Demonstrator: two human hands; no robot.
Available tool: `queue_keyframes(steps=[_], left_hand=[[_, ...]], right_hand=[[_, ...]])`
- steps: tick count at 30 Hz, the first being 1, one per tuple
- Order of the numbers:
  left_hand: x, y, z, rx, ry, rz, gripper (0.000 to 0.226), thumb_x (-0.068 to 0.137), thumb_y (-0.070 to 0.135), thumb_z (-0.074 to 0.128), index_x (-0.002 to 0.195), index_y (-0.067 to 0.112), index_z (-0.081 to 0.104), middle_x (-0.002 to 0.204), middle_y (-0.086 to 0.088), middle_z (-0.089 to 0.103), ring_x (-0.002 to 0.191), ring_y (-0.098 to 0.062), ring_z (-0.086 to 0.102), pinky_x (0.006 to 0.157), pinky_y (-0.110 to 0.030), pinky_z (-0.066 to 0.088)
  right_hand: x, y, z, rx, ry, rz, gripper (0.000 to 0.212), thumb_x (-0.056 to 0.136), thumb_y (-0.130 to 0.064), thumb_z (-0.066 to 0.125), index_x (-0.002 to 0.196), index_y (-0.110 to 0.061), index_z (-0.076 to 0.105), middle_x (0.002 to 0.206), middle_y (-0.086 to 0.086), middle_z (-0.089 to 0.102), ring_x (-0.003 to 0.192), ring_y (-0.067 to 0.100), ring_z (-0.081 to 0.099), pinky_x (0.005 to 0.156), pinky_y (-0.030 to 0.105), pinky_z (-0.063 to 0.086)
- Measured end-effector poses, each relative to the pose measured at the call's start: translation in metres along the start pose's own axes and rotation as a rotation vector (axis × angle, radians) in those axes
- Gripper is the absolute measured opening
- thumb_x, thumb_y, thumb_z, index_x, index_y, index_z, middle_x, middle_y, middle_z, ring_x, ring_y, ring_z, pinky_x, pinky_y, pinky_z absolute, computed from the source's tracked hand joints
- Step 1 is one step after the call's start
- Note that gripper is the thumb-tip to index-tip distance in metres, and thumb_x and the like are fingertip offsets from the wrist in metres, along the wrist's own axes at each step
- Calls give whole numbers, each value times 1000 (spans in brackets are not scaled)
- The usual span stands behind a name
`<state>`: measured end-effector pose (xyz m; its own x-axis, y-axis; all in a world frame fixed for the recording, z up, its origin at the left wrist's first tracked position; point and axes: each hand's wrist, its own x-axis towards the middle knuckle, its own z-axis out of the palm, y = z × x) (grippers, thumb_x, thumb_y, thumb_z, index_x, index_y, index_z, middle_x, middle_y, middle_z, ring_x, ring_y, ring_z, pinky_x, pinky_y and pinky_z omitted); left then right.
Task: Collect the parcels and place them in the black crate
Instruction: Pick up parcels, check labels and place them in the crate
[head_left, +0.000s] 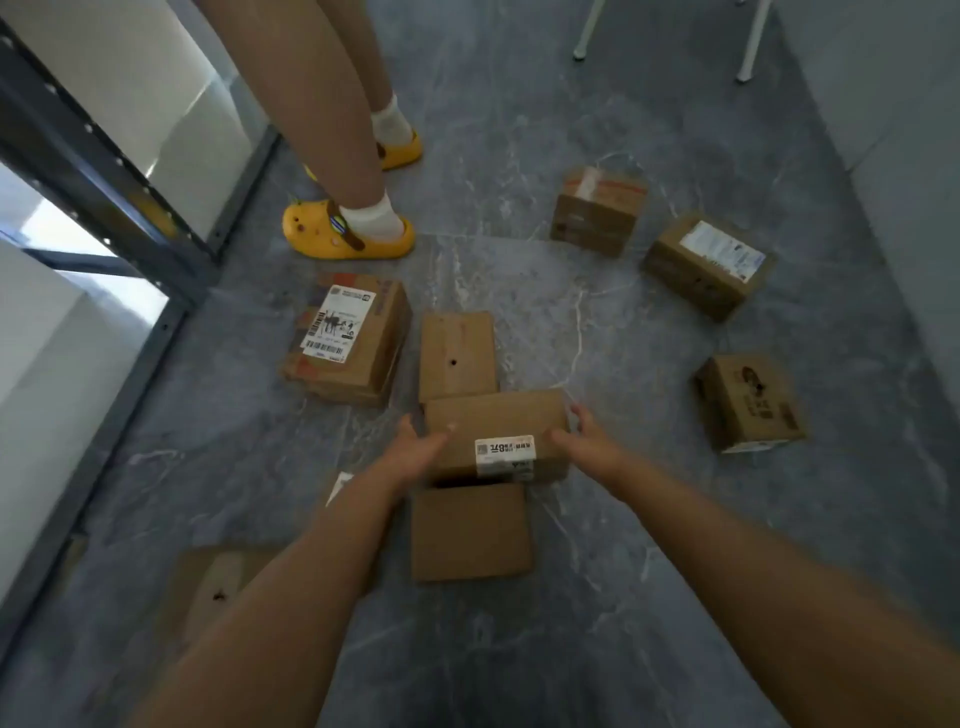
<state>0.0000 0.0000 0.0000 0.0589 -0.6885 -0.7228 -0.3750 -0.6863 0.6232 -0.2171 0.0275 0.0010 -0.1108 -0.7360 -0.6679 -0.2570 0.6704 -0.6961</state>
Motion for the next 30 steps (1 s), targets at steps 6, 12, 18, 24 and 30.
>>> queue_keyframes(steps=[6, 12, 18, 24, 30], left_hand=[[-12, 8, 3, -78, 35, 74, 53, 93, 21, 58, 141, 10, 39, 139, -13, 49, 115, -23, 53, 91, -31, 43], [-106, 119, -48, 176, 87, 300, 71, 83, 20, 70, 144, 15, 35, 140, -11, 40, 125, -28, 47, 106, -42, 41], [-242, 277, -109, 201, 140, 549, 46, 82, 22, 73, 124, 11, 60, 113, -3, 54, 106, -20, 57, 89, -29, 45], [-388, 447, -149, 153, -7, 691, 42, 80, 25, 75, 120, 21, 62, 101, 7, 65, 89, -7, 62, 82, -22, 53], [-497, 564, -174, 347, 75, 909, 68, 73, 43, 77, 133, 27, 50, 130, -2, 55, 120, -22, 53, 100, -40, 46]], right_hand=[[-15, -12, 3, 84, 24, 24, 69, 88, -27, 60, 146, -18, 23, 140, 11, 44, 104, 17, 47, 82, 25, 37], [-103, -122, -47, 54, 47, -9, 78, 82, -22, 70, 146, -18, 25, 127, 7, 51, 93, 13, 50, 74, 17, 42], [-228, -264, -124, 230, -81, 114, 109, 73, -17, 78, 149, -34, 3, 140, 6, 44, 103, 20, 58, 74, 29, 52], [-369, -377, -186, 523, -185, 120, 86, 77, -13, 72, 145, -32, 23, 104, 1, 65, 85, 15, 65, 60, 23, 54], [-476, -462, -237, 560, -167, -23, 48, 69, -30, 74, 112, -20, 56, 104, 2, 67, 92, 15, 63, 63, 24, 56]])
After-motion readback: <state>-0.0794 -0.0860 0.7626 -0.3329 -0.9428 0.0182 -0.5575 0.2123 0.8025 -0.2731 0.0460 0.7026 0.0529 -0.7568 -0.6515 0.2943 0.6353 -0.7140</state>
